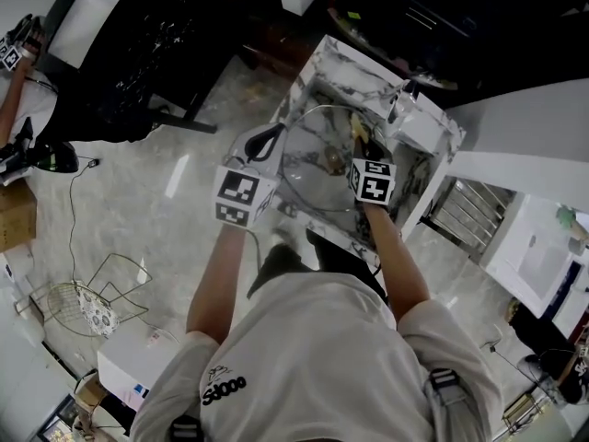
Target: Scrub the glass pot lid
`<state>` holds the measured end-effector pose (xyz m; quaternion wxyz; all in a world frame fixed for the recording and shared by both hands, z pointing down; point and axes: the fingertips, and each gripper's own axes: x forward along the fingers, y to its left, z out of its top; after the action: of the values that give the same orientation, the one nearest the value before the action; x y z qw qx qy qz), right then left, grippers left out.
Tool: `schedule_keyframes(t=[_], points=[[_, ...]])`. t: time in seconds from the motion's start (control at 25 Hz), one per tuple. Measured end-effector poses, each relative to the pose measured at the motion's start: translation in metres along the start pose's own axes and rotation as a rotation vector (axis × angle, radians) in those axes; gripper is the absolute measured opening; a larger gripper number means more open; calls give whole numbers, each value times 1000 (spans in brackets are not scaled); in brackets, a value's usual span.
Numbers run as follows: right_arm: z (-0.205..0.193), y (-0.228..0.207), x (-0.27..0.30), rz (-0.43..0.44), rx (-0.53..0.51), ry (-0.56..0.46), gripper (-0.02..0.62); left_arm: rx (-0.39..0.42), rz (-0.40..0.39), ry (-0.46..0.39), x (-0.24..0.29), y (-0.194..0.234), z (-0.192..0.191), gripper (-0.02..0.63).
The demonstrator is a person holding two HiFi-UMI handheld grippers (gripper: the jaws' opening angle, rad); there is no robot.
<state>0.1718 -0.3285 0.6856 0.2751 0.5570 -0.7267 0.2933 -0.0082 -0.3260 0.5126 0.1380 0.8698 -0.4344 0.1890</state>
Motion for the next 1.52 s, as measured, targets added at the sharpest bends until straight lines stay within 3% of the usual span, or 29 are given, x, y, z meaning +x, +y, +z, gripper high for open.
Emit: schedule_keyframes(t=[0.32, 0.44, 0.92, 1.52], points=[[-8, -17, 15, -103, -9, 21, 46, -16, 30, 17, -9, 3, -11, 11], [-5, -11, 20, -103, -26, 27, 46, -24, 19, 21, -11, 4, -16, 11], [-5, 49, 55, 116, -72, 170, 46, -10, 11, 1, -27, 22, -10, 11], [-17, 104, 60, 302, -192, 212, 46, -39, 47, 6, -47, 21, -31, 11]])
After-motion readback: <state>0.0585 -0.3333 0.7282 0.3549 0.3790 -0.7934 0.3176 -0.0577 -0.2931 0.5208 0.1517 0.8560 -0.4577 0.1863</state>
